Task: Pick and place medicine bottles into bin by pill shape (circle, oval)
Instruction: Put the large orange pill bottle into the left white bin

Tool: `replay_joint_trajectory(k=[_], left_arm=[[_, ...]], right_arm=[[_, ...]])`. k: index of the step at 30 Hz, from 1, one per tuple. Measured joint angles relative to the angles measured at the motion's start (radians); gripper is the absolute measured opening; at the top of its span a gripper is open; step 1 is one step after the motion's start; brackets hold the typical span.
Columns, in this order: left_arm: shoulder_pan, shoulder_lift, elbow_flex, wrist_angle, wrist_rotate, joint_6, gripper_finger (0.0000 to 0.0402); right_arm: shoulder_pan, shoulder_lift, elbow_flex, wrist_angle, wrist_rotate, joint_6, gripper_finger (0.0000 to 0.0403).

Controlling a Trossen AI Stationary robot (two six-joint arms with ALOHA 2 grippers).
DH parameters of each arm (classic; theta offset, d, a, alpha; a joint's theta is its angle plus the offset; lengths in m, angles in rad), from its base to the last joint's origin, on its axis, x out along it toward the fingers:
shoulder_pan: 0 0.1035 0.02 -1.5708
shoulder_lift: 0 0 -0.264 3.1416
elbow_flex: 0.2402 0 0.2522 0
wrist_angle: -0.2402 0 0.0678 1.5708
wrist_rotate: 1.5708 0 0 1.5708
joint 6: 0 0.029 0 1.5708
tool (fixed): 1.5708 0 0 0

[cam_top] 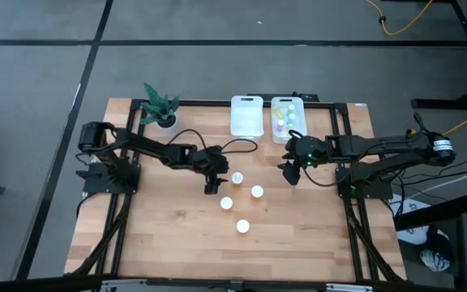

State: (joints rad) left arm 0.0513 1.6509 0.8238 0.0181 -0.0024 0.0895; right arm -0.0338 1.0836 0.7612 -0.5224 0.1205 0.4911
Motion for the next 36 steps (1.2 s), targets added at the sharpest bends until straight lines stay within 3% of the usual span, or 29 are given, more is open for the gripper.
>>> replay_joint_trajectory(k=[7, 13, 20, 36], left_arm=[[0.0, 0.061, -0.002, 0.168, 0.016, 0.001, 0.0226], [-0.007, 0.092, -0.002, 0.203, 0.086, -0.005, 0.0226], [-0.02, 0.165, 0.0, 0.324, 0.091, -0.006, 0.0226], [-0.017, 0.195, 0.076, 0.328, 0.067, 0.051, 0.0226]], right_arm=[[0.0, 0.0, 0.0, -0.001, 0.0, -0.001, 0.0216], [0.0, 0.0, 0.0, -0.004, 0.001, -0.003, 0.0216], [0.0, 0.0, 0.0, -0.005, 0.001, -0.003, 0.0216], [0.0, 0.0, 0.0, -0.009, 0.001, -0.004, 0.0216]])
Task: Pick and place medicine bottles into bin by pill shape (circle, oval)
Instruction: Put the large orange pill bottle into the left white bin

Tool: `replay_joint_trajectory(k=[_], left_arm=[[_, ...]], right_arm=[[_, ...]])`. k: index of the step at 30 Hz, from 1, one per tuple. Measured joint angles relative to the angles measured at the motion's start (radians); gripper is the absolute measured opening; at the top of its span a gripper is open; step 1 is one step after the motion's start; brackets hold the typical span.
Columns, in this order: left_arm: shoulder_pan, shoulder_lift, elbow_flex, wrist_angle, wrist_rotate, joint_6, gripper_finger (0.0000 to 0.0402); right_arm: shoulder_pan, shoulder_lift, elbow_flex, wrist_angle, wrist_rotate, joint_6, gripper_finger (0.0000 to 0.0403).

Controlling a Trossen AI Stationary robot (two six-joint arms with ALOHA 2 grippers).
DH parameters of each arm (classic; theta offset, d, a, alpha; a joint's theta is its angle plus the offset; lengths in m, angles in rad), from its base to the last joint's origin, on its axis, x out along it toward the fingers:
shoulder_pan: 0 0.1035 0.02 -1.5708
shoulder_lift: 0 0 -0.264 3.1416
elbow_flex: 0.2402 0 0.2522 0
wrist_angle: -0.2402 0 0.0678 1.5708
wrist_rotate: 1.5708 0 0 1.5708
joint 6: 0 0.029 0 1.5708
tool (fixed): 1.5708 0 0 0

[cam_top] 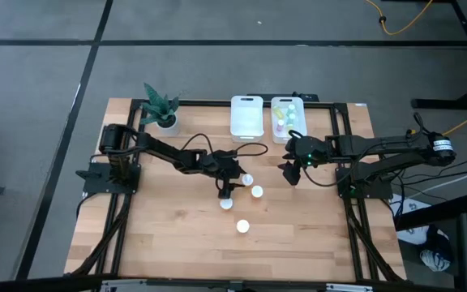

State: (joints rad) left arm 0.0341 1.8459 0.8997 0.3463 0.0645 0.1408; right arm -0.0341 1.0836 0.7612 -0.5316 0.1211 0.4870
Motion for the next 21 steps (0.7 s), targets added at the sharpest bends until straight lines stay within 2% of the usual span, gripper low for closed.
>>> replay_joint_trajectory(k=[17, 21], left_arm=[[0.007, 0.023, 0.001, 0.079, 0.006, -0.001, 0.0226], [0.013, 0.021, 0.001, 0.09, 0.005, -0.078, 0.0226]], right_arm=[[0.0, 0.0, 0.0, -0.005, 0.0, -0.024, 0.0216], [0.0, 0.0, 0.0, -0.005, 0.0, -0.025, 0.0216]])
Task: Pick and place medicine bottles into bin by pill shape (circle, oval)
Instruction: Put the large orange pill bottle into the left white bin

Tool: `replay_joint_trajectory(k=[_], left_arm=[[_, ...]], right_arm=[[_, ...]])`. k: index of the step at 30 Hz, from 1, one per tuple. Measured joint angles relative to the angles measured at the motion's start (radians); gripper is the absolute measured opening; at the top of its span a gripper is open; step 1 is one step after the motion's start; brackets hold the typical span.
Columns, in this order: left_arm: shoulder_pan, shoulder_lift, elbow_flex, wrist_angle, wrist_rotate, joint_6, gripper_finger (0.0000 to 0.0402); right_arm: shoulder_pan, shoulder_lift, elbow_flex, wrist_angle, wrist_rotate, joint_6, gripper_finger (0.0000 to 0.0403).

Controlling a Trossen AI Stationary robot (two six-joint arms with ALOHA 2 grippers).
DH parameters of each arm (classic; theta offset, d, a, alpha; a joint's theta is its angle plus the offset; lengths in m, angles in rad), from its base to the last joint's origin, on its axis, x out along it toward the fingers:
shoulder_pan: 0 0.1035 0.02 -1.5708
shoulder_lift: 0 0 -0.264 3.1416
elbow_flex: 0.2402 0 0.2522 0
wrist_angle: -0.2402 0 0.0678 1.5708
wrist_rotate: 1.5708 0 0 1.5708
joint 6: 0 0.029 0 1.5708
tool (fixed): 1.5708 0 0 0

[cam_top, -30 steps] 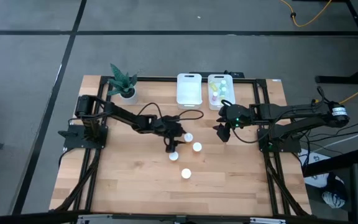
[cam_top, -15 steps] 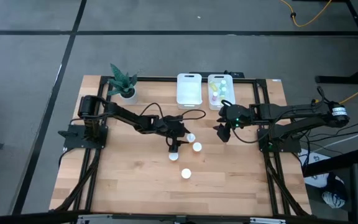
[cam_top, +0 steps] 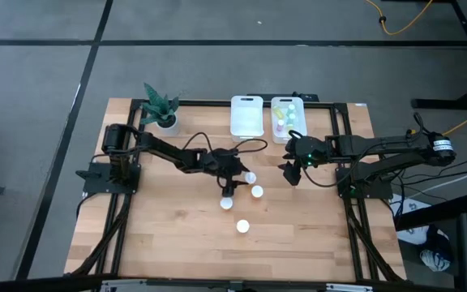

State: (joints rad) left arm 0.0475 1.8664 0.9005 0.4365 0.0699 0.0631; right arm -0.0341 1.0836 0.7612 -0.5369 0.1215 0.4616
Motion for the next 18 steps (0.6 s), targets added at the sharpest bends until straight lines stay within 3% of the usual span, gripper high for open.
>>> replay_joint_trajectory(k=[10, 18], left_arm=[[-0.038, -0.01, 0.0, 0.081, -0.002, -0.06, 0.0226], [-0.044, -0.01, -0.001, 0.066, -0.062, -0.119, 0.0241]], right_arm=[[0.0, 0.0, 0.0, -0.003, -0.011, -0.029, 0.0216], [0.0, 0.0, 0.0, -0.036, -0.018, -0.026, 0.0216]])
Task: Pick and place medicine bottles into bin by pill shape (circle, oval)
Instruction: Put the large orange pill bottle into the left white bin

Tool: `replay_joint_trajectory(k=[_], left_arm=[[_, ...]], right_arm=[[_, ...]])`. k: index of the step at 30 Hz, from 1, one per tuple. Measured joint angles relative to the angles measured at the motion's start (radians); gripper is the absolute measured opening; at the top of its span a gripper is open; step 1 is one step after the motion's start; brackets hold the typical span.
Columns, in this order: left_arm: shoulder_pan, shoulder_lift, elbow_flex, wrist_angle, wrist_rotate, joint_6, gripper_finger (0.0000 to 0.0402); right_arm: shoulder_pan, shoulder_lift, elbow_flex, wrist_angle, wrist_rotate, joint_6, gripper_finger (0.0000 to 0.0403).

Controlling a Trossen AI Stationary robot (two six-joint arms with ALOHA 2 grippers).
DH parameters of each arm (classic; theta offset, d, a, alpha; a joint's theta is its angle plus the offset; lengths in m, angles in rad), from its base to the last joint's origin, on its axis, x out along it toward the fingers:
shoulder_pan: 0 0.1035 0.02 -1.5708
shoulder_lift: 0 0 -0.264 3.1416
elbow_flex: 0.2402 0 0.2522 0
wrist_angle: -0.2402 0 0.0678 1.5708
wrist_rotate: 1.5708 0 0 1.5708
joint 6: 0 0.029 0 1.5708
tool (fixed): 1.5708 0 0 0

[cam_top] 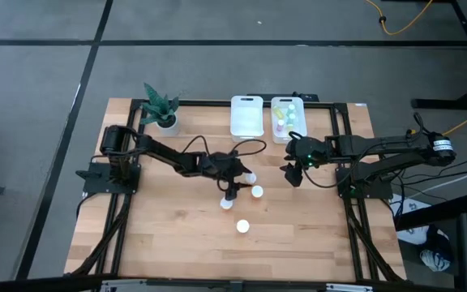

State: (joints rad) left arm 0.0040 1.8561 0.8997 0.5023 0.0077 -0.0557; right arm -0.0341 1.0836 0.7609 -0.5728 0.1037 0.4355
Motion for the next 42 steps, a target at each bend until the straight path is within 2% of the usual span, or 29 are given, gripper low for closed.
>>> replay_joint_trajectory(k=[7, 22, 29, 42], left_arm=[[0.005, 0.0, 0.0, 0.0, -0.032, -0.005, 0.0274], [-0.006, 0.0, 0.0, 0.0, -0.042, 0.016, 0.027], [-0.01, 0.0, 0.001, -0.062, -0.04, 0.02, 0.027], [-0.019, 0.0, 0.001, -0.045, -0.07, 0.075, 0.027]], right_arm=[[0.0, 0.0, 0.0, 0.0, 0.001, 0.0, 0.0216], [0.0, 0.0, 0.0, -0.001, 0.001, 0.001, 0.0216], [0.0, 0.0, 0.0, -0.001, 0.001, 0.001, 0.0216], [0.0, 0.0, 0.0, -0.002, 0.001, 0.0, 0.0216]])
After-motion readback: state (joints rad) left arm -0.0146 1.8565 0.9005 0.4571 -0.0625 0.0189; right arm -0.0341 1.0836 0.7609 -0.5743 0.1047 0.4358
